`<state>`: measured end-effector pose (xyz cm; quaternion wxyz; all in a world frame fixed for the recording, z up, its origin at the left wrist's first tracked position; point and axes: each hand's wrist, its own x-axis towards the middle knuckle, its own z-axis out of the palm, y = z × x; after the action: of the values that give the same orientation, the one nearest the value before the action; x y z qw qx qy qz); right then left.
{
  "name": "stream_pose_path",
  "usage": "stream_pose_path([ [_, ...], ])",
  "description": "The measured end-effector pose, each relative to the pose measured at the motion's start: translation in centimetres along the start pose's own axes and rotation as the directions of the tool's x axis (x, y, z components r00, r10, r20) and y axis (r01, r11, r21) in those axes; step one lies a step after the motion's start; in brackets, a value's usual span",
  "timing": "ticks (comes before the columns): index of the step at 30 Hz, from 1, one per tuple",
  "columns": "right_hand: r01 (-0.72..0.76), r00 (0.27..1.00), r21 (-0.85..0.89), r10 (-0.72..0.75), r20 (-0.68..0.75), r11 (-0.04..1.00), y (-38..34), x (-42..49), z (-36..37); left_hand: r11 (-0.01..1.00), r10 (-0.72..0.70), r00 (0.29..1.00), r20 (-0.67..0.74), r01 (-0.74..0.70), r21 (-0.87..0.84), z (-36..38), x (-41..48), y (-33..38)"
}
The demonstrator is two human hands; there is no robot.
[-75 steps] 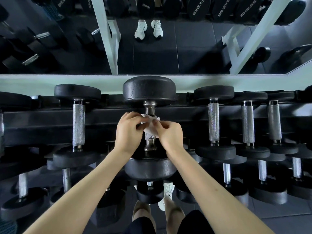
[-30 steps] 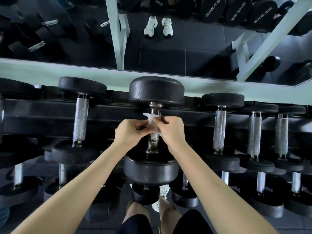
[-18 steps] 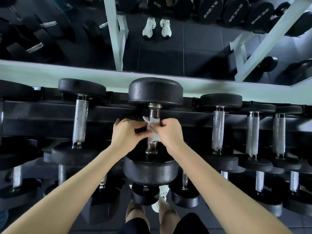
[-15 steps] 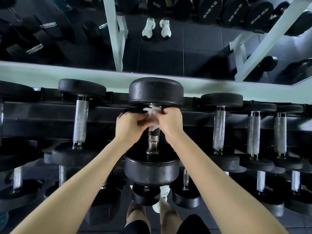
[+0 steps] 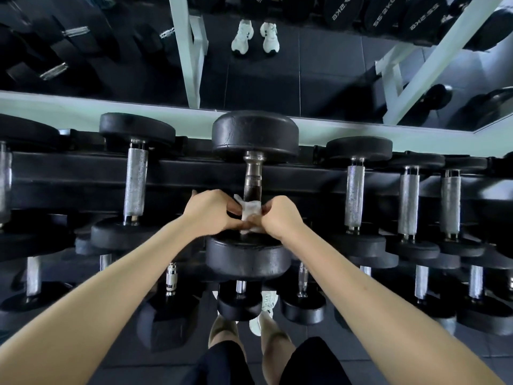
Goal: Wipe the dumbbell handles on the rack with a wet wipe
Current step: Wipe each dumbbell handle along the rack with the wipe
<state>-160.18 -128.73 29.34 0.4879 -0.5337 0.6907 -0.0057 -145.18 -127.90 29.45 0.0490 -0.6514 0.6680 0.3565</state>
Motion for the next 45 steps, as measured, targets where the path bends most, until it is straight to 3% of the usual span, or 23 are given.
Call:
stream_pose_path([
  [2,-0.004,1.0,0.024,0.004,-0.01,1.0,0.4,-0.2,-0.5,0.998,-0.031,0.999,0.042,0.033,-0.061,-0.8,-0.1,-0.3],
  [6,0.135,0.968,0.164,-0.094,-0.234,0.977,1.0,-2.0,-1.9,0.938,-0.213,0.971,-0.109,0.172,-0.302,-1.6,-1.5,-1.8],
  [9,0.228,0.904,0.132,-0.159,-0.397,0.965,-0.2,-3.1,-2.1,0.864,-0.252,0.931,-0.265,0.093,-0.494,-1.9,-3.3,-1.0],
  [12,0.264,0.907,0.094,-0.215,-0.362,0.96,-1.8,-3.7,-0.8,0.816,-0.221,0.905,-0.363,-0.032,-0.577,-1.6,-4.0,0.5],
  [15,0.304,0.93,0.009,-0.294,-0.222,0.953,-2.0,-4.1,0.2,0.824,-0.204,0.925,-0.32,-0.014,-0.566,-0.8,-3.2,1.1],
  [19,0.278,0.917,-0.117,-0.299,-0.263,0.954,-0.7,-3.7,0.4,0.819,-0.207,0.951,-0.23,0.039,-0.572,0.8,-1.9,1.4],
  [22,0.248,0.916,-0.151,-0.283,-0.285,0.957,-0.6,-3.1,0.0,0.738,-0.264,0.936,-0.232,0.042,-0.673,1.7,-1.0,1.6],
  [26,0.264,0.883,-0.082,-0.275,-0.381,0.961,-0.7,-2.6,-0.2,0.542,-0.352,0.919,-0.18,0.043,-0.84,2.2,0.0,1.5],
  [33,0.254,0.867,0.184,-0.139,-0.478,0.95,-0.8,-0.3,0.2,0.293,-0.278,0.961,0.006,0.09,-0.952,2.0,1.1,1.0],
  [40,0.324,0.806,0.185,-0.168,-0.568,0.928,-2.4,2.1,-0.6,0.164,-0.351,0.934,-0.067,-0.009,-0.986,0.6,3.6,2.1],
  [43,0.297,0.818,0.226,-0.125,-0.562,0.928,-2.6,2.8,-0.6,0.162,-0.328,0.941,-0.081,-0.029,-0.986,0.1,4.1,2.1],
  [45,0.247,0.846,0.264,-0.074,-0.528,0.932,-1.4,2.2,0.1,0.224,-0.259,0.961,-0.092,-0.033,-0.974,0.4,3.5,1.7],
])
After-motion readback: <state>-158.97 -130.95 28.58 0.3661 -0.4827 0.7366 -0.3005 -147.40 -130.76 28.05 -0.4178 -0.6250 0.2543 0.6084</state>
